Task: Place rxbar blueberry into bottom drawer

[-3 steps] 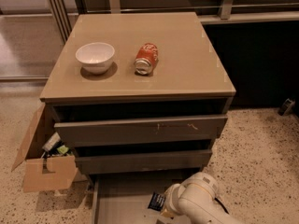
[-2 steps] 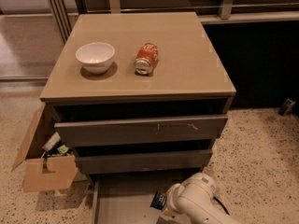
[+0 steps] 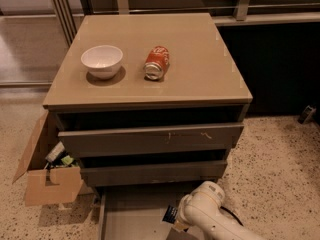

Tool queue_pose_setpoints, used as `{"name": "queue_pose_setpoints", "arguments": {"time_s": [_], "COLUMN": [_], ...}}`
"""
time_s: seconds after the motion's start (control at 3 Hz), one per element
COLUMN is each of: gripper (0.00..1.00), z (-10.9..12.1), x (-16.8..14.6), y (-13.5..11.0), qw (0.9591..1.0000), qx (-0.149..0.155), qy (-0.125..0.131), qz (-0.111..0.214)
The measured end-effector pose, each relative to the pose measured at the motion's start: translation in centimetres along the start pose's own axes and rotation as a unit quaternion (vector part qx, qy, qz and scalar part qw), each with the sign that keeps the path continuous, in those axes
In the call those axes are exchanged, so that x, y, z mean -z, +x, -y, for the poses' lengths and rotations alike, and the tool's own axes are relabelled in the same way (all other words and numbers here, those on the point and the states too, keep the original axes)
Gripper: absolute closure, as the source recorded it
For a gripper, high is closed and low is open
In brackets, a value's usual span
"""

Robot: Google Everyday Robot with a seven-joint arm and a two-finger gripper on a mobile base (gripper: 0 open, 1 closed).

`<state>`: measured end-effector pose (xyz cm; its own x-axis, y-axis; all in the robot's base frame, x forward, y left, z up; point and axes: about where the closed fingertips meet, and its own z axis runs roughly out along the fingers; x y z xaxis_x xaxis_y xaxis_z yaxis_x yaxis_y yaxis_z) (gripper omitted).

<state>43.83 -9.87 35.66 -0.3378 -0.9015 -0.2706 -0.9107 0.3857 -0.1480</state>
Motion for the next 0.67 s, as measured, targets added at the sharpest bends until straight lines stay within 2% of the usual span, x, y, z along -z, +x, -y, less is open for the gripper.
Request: {"name": "queue_pose_setpoints", "arguments": {"time_s": [0.33,0.67], "gripper": [1.0,1.0], "z": [0.7,1.8], "x": [-3.8,-8.5], "y": [-1.0,-1.9], "qw": [0.9999,0.9997], "qx": [-0.011,-0.005], "qy": [-0.01,-0.013], "qz": [0.004,-0.021]}}
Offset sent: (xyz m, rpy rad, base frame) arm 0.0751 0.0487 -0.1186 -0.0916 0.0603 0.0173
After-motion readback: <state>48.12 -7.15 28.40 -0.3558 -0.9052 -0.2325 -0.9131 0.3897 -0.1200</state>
